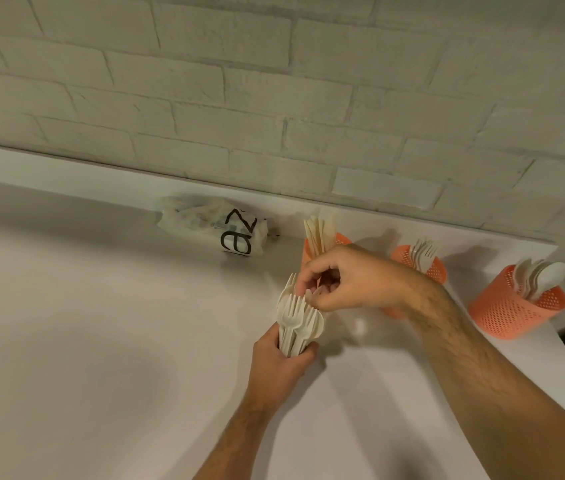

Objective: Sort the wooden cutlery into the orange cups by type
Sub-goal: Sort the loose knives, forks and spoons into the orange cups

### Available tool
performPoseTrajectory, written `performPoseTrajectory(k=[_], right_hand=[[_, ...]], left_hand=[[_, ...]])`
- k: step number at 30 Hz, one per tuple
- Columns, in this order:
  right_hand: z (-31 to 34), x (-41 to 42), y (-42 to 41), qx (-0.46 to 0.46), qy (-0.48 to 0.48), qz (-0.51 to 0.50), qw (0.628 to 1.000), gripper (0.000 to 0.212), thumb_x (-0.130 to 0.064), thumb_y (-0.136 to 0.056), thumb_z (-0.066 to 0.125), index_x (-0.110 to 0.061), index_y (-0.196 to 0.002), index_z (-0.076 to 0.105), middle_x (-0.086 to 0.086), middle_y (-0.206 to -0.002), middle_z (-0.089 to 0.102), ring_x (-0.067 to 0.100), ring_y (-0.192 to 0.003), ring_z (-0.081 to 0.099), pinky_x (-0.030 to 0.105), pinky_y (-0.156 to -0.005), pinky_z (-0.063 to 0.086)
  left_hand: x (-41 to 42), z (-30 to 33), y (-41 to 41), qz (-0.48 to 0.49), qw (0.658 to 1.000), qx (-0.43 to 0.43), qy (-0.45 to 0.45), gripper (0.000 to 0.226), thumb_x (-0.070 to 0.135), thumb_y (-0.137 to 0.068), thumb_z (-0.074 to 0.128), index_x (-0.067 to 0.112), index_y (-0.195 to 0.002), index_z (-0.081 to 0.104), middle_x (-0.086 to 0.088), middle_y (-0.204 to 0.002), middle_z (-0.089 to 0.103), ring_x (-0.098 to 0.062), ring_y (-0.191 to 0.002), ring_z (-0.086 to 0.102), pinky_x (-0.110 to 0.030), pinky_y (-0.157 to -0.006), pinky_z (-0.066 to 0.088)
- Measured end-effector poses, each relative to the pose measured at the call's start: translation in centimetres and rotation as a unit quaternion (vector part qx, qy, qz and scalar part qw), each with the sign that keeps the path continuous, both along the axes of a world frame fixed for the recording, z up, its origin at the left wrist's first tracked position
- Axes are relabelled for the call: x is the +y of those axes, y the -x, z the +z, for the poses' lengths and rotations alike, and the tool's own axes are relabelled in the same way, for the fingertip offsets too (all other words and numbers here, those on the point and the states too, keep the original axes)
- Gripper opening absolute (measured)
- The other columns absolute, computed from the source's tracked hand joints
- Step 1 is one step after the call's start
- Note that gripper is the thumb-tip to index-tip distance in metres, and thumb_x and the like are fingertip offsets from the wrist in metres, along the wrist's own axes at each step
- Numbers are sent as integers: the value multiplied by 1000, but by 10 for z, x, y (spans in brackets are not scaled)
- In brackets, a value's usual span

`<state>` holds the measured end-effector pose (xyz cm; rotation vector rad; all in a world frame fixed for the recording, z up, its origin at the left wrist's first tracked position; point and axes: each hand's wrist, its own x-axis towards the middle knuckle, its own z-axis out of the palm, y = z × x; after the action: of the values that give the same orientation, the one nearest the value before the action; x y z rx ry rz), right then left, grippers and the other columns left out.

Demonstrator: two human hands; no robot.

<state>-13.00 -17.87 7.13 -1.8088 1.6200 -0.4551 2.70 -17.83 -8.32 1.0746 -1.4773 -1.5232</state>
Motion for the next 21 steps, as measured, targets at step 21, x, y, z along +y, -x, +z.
performPoseTrajectory(k=[21], right_hand=[[-11, -1, 10, -114, 26, -62, 991, 17, -16, -71, 89, -15, -87, 81, 8, -86, 77, 19, -77, 68, 41, -75, 57]], left_hand=[[3, 4, 0, -10, 1000, 10, 5, 28, 5, -77, 76, 31, -72, 66, 8, -59, 59, -9, -53, 47, -23, -52, 42]])
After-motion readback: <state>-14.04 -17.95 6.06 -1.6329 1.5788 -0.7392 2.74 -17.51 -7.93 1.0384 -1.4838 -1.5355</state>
